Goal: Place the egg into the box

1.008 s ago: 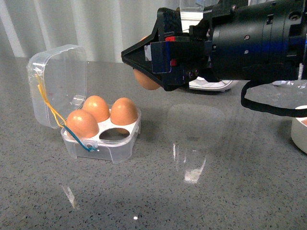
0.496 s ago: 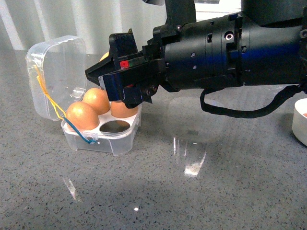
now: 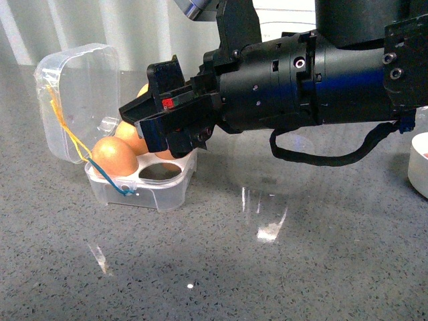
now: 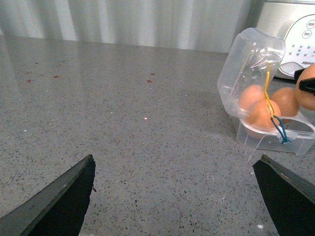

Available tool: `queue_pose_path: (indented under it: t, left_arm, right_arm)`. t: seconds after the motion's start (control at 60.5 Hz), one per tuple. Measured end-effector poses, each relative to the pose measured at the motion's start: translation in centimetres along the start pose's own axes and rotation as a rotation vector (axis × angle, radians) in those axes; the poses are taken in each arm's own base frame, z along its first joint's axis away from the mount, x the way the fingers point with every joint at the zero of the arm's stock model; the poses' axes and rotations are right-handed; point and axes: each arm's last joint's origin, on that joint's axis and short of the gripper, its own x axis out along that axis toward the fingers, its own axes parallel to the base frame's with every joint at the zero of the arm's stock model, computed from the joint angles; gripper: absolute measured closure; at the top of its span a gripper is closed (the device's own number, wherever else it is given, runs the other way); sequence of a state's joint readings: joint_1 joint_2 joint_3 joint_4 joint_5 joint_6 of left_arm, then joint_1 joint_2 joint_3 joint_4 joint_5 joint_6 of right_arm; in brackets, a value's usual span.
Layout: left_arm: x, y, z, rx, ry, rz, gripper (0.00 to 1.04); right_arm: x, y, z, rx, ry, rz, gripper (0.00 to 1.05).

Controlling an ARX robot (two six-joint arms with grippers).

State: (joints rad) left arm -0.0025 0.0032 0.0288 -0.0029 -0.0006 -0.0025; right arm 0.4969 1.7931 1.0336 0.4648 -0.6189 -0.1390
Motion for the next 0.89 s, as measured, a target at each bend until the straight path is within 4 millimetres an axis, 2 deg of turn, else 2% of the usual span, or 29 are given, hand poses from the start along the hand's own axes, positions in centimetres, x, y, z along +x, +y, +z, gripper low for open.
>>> queue_pose_path:
  t: [0.793,0.826,0.892]
  left_arm:
    - [0.00,0.00,0.00,0.000,0.000,0.000,0.07]
    - [0.00,0.00,0.00,0.000,0.000,0.000,0.07]
    - [0.00,0.00,0.00,0.000,0.000,0.000,0.07]
  right_arm:
    - [0.50,0.67,-0.57,-0.036,0.043,0.027,0.63]
    - [0.50,0.67,-0.60,-0.038,0.046,0.028,0.62]
    - [0.45,0.72,-0.65,-0.041,0.049,0.031,0.53]
